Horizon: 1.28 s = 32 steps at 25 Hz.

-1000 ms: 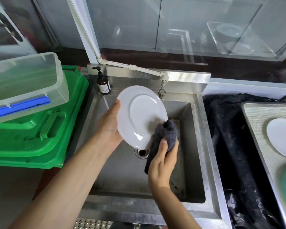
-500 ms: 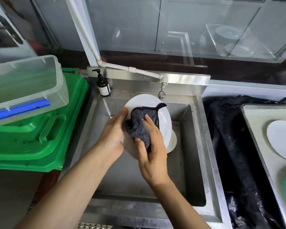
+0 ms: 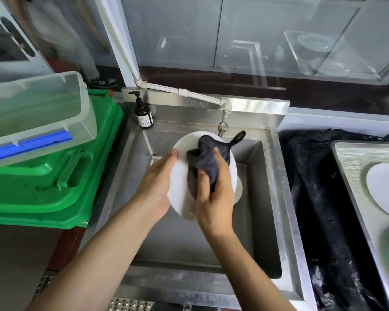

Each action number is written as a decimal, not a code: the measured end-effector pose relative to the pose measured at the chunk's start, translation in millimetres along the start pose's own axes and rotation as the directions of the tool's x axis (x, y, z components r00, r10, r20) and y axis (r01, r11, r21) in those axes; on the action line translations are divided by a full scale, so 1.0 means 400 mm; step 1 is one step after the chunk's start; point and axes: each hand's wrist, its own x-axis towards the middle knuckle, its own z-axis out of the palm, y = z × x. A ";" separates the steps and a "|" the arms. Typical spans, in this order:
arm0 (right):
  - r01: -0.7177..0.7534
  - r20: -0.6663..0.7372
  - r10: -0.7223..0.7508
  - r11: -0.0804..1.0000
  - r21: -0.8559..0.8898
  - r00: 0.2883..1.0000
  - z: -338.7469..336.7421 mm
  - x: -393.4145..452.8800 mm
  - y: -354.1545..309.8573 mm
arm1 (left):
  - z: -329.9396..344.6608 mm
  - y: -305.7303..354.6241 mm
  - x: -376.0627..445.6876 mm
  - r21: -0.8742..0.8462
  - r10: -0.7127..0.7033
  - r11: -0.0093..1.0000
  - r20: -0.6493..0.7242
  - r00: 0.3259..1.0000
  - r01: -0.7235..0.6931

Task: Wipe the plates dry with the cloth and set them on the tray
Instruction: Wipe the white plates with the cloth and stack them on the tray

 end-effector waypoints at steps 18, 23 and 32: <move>0.260 0.228 -0.248 0.965 -0.022 0.941 -0.034 -0.144 0.017 | -0.008 0.057 0.000 -0.037 -0.029 0.999 -0.051 0.998 0.027; 0.079 0.097 -0.085 0.995 0.064 0.992 0.001 -0.034 -0.053 | 0.010 0.024 -0.036 -0.068 -0.082 0.994 0.062 0.995 0.086; 0.194 0.204 -0.192 0.981 0.008 0.960 -0.054 -0.154 -0.012 | -0.002 0.043 -0.046 -0.080 -0.073 0.994 -0.028 0.997 0.071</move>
